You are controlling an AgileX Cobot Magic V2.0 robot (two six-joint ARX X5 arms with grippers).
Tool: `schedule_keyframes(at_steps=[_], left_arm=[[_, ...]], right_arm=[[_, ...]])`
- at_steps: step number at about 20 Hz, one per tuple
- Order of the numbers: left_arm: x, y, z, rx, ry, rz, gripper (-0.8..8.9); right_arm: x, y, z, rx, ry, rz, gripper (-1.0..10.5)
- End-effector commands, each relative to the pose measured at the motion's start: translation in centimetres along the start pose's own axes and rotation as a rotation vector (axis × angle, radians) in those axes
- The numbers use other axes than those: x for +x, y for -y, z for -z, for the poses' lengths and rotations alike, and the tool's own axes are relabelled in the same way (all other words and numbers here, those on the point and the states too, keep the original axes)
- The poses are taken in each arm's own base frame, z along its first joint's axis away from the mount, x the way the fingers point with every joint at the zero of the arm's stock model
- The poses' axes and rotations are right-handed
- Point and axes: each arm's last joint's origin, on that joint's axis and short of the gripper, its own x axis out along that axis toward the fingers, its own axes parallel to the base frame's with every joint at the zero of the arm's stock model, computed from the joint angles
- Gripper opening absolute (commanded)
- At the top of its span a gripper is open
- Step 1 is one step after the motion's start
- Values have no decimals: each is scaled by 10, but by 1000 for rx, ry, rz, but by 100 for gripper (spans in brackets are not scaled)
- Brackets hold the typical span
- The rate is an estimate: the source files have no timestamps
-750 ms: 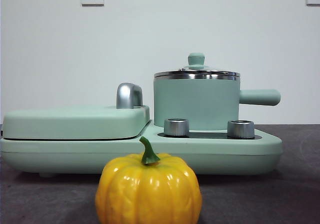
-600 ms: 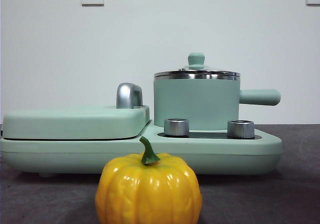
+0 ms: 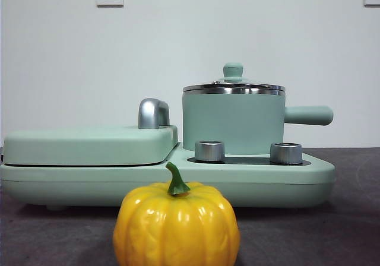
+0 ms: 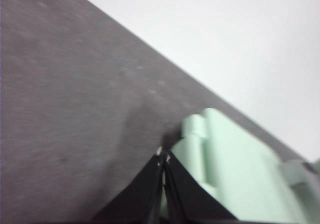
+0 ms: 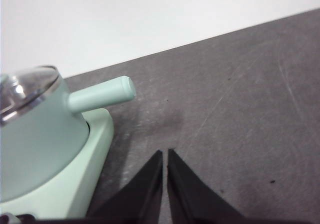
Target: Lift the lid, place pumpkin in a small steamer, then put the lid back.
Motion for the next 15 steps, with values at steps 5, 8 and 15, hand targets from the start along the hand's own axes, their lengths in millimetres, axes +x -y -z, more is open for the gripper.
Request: schedule_keyframes(at_steps=[5,8,15], left_arm=[[-1,9,-9,-35,41,111,8],[-5,15,-17,-33,50,118,8],[-15,29,-36,9,1,79,10]], right_arm=[[-6,-8,-17,79,23,-74,15],[-10,-13,-27,73,31,-77,15],[-26,-23,-52,40,27,-75,15]])
